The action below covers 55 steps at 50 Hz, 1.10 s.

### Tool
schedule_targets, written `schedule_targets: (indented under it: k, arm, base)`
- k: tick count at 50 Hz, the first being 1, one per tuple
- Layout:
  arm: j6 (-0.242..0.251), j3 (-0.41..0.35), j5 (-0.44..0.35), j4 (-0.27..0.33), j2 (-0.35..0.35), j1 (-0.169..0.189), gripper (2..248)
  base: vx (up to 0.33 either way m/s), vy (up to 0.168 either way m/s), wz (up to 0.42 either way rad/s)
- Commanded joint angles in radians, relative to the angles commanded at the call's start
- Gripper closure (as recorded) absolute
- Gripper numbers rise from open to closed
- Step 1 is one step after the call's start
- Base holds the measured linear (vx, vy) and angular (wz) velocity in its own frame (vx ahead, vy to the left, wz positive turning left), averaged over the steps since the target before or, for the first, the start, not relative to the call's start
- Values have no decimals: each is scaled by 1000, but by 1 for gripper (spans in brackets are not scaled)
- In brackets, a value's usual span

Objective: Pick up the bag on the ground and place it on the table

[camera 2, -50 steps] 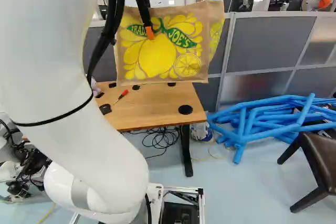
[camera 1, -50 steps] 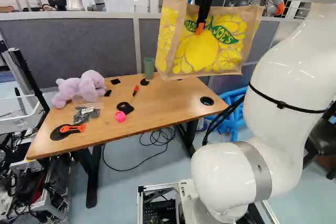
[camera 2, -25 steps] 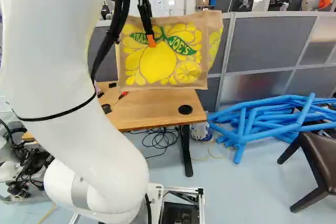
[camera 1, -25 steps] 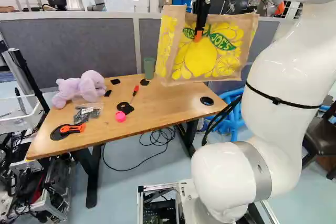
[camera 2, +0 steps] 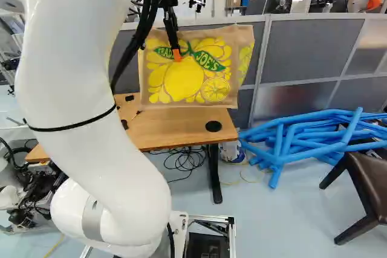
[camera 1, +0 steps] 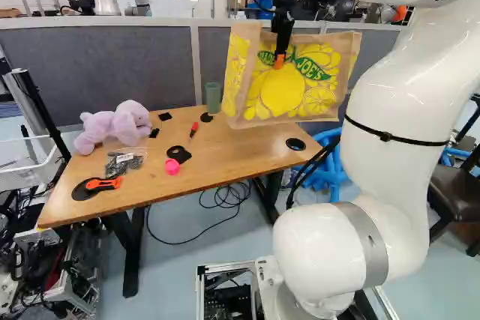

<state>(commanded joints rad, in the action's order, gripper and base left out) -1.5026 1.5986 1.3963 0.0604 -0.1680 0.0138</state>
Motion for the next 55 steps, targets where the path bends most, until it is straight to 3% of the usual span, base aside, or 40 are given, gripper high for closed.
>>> schedule_targets:
  k: [41,55]
  arm:
    - [0,-38,-148,0,-88,-1,215]
    - [0,-52,-191,0,-116,-21,215]
  base:
    - [0,0,0]
    - [0,0,0]
